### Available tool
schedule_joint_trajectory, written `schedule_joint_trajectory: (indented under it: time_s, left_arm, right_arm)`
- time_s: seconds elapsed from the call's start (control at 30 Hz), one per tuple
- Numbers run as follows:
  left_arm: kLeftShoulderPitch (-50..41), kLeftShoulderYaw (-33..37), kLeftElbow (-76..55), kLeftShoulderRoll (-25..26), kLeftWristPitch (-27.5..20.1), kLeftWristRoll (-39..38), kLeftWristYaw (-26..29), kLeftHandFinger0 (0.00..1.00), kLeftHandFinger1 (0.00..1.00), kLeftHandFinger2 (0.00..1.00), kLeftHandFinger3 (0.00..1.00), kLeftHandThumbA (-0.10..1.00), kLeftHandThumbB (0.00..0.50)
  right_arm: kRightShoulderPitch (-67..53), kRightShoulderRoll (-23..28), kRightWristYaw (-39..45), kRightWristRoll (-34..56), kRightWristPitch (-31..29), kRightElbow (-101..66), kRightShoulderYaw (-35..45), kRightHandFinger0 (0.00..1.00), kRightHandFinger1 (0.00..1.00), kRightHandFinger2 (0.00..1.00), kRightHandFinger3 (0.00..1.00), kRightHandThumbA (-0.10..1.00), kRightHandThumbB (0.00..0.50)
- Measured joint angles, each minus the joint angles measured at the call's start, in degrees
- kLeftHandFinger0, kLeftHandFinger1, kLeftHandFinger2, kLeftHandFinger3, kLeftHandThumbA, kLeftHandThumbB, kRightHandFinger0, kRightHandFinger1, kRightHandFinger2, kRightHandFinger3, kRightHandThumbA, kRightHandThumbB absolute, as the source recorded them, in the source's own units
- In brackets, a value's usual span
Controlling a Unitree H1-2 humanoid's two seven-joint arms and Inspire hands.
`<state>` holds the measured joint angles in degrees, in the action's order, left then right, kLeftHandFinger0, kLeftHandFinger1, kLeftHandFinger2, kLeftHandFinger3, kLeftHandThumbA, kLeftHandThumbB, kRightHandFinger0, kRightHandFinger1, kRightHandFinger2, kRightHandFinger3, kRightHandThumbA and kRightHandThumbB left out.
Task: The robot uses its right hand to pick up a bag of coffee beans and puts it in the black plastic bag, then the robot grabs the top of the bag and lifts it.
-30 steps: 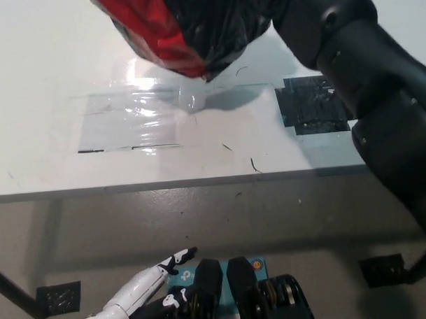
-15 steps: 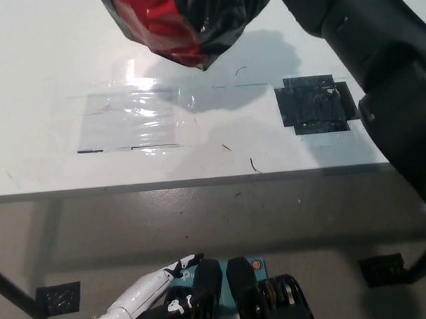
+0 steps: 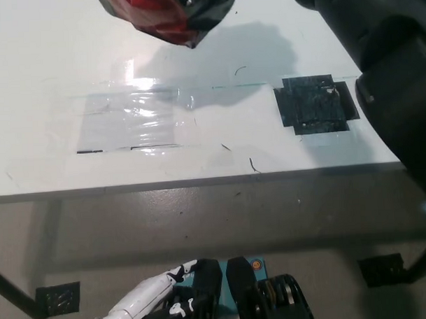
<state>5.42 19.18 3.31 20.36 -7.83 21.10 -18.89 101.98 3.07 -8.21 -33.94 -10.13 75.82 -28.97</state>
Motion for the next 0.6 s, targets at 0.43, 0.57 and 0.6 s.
schedule_joint_trajectory:
  time_s: [0.43,0.57,0.6]
  left_arm:
    - [0.1,1.9,-0.9,0.0,1.6,1.6,-1.2,0.95,0.98,1.0,1.0,1.0,0.276]
    - [0.1,2.0,-1.1,0.0,2.1,2.0,-1.7,0.94,0.98,1.0,1.0,1.0,0.258]
    - [0.1,2.0,-1.2,0.0,2.2,2.1,-1.8,0.94,0.97,1.0,1.0,1.0,0.266]
  right_arm:
    - [-0.2,-8.4,-1.5,0.0,-0.1,1.0,0.3,0.01,0.22,0.62,0.54,-0.1,0.337]
    - [-2.5,-10.3,-2.0,-0.1,-0.1,1.8,0.1,0.0,0.04,0.36,0.25,-0.1,0.282]
    - [-3.4,-10.6,-2.2,-0.2,-0.1,2.2,-0.2,0.0,0.02,0.37,0.34,-0.1,0.273]
